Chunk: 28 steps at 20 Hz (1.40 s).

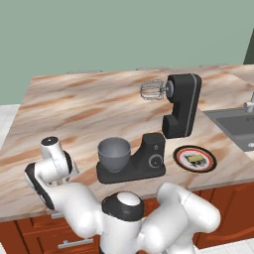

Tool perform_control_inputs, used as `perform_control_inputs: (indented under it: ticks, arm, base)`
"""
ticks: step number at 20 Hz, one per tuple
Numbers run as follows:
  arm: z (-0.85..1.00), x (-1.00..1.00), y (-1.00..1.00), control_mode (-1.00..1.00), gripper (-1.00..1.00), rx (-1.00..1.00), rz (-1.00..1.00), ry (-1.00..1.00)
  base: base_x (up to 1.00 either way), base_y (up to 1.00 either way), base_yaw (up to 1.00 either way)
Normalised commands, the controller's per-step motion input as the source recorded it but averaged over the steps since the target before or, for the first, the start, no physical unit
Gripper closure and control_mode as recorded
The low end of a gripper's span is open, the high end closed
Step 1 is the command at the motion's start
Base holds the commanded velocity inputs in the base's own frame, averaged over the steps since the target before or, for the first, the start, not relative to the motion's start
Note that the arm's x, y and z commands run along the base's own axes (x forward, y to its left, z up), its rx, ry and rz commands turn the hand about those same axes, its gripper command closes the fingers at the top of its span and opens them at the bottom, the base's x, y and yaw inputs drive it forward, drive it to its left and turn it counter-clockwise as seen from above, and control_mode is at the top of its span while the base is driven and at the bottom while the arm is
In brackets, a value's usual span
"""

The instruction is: Add butter and sugar cubes to the stand mixer bowl and then turn on the stand mixer to begin making frosting.

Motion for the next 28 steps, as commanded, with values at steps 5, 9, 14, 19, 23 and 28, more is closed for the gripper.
perform_control_inputs:
  ticks: [5, 9, 14, 19, 23, 28]
  arm:
    - [-0.01, -0.1, 0.0, -1.0, 1.0, 0.0, 0.0, 0.0]
    - [0.43, -0.08, 0.0, -1.0, 1.0, 0.0, 0.0, -0.05]
    - [1.0, -0.05, -0.15, -1.0, 1.0, 0.0, 0.0, -0.09]
    - [0.9, -0.08, -0.55, -1.0, 1.0, 0.0, 0.0, -0.03]
    - [0.71, -0.01, -0.72, -1.0, 1.0, 0.0, 0.0, 0.0]
    - [0.53, -0.04, -0.85, -1.0, 1.0, 0.0, 0.0, -0.04]
  base:
    - [0.0, 0.0, 0.0]
    - [0.0, 0.0, 0.0]
    - [0.0, 0.0, 0.0]
    - [0.0, 0.0, 0.0]
    - [0.0, 0.0, 0.0]
    - [0.0, 0.0, 0.0]
